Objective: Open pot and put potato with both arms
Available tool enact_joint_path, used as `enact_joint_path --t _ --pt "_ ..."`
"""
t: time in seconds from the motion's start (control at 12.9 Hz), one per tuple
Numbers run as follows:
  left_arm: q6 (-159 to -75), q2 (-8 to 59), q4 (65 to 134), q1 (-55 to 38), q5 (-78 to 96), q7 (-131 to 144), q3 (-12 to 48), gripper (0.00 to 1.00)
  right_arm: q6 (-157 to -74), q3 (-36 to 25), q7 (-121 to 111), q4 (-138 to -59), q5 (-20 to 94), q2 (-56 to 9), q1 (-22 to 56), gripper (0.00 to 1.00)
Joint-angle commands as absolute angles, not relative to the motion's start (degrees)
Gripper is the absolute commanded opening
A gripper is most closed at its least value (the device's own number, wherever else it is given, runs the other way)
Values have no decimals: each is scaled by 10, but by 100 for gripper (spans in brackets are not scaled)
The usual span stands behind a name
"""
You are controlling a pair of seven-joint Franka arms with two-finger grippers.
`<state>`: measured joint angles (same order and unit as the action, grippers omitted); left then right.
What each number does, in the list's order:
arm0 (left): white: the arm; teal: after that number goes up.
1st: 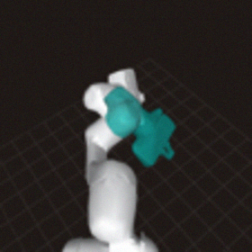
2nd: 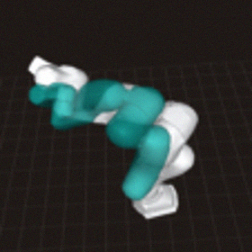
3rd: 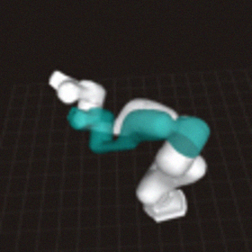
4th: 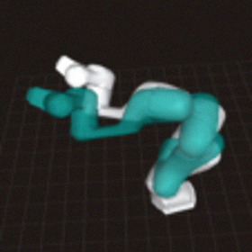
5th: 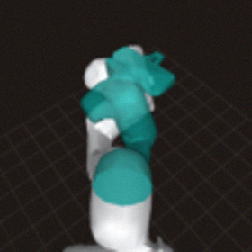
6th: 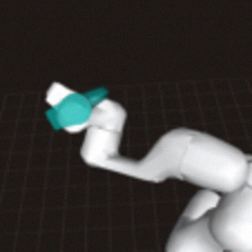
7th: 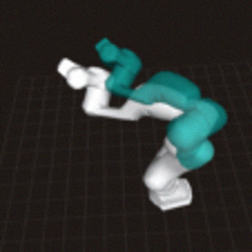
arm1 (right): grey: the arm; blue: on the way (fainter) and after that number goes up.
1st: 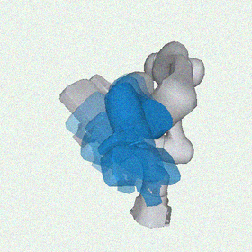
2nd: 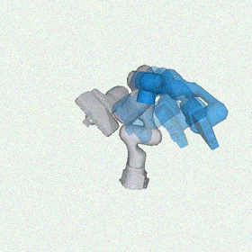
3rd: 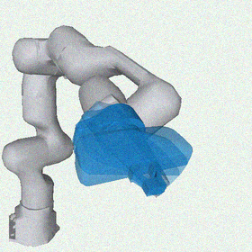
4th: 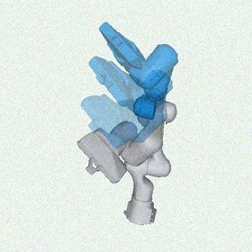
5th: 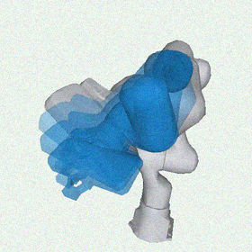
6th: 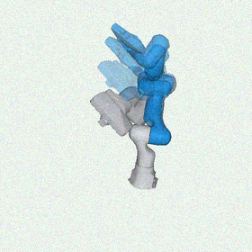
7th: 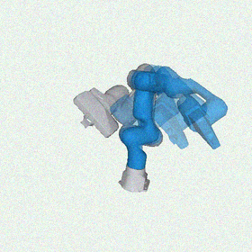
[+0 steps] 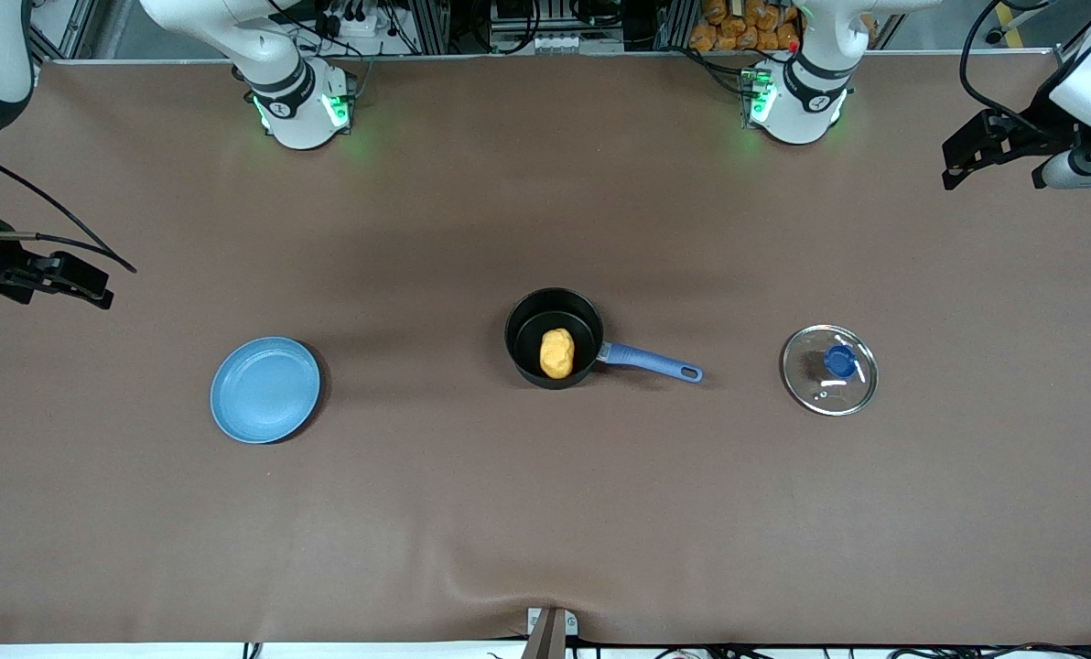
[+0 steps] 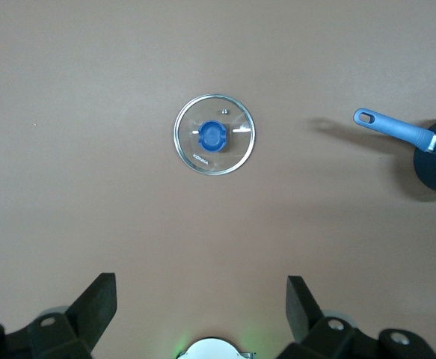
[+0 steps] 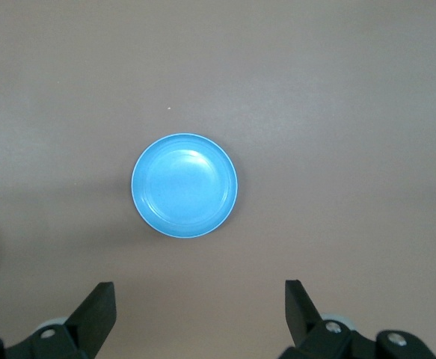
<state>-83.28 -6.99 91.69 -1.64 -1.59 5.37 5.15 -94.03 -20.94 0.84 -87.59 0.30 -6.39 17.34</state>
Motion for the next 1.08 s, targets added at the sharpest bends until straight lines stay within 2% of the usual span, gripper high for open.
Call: enact_joint_path --t 0.0,0.08,0.15,0.7,1.01 --pt "-830 -86 929 -21 -7 53 46 100 -946 -95 5 -887 -8 -49 62 100" --pt "-830 -87 929 -21 -7 53 46 100 -947 -44 5 -887 -11 -49 17 100" --pt "-829 -87 929 -21 -7 52 46 100 -947 -37 6 -887 -11 -49 11 100" --pt "-819 -95 928 -21 -7 45 47 100 -947 -38 6 -888 -12 -47 11 100" --pt "-819 -112 954 -21 -4 45 47 100 -958 -35 14 -911 -24 -12 6 100"
